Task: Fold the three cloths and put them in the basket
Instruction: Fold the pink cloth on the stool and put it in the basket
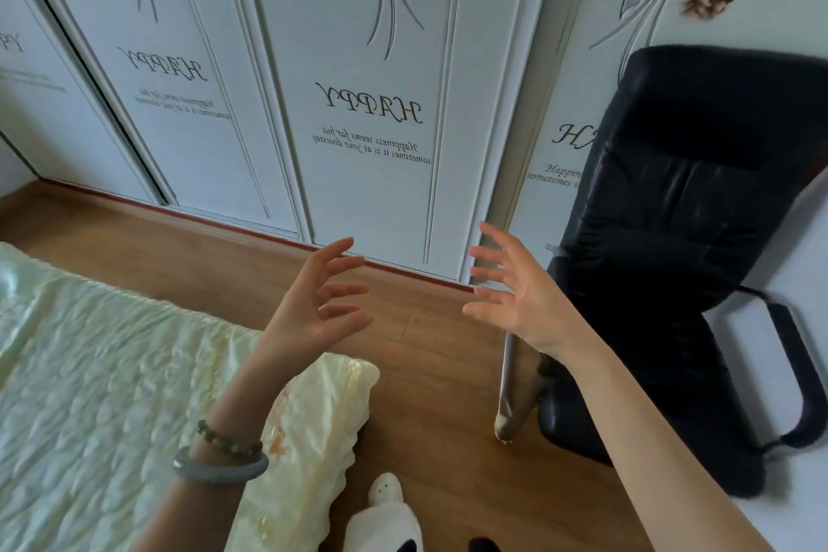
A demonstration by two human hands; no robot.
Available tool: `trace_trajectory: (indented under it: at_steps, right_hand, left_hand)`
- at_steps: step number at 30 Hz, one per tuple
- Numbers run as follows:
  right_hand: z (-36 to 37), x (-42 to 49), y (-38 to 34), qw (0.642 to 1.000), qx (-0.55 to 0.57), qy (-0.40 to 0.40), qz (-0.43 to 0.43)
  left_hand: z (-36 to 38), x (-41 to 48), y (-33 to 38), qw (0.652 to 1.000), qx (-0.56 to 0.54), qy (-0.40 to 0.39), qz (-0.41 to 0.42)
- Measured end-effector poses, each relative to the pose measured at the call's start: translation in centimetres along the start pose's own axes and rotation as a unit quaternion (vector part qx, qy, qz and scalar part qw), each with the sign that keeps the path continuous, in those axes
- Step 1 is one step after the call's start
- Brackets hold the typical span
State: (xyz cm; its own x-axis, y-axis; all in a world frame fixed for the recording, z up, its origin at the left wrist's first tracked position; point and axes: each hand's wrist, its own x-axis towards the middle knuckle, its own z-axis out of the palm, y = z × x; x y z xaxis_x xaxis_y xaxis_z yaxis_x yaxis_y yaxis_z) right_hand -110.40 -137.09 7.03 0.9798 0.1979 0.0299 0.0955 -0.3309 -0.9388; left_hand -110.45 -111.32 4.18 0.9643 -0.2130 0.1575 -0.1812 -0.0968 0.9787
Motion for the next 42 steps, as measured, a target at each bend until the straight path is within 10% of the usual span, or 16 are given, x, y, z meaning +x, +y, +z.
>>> trace_trajectory:
  at_steps: [16, 42]
  right_hand:
    - [-1.2, 28.7, 1.1, 0.996, 0.026, -0.077, -0.024]
    - [5.2, 72.5, 0.6, 0.891, 0.019, -0.435, -0.131]
  left_hand:
    - [-8.8, 24.4, -5.3, 0.998, 0.042, 0.032, -0.026]
    - [-19.3, 49.3, -10.3, 0.916, 0.098, 0.381, -0.082]
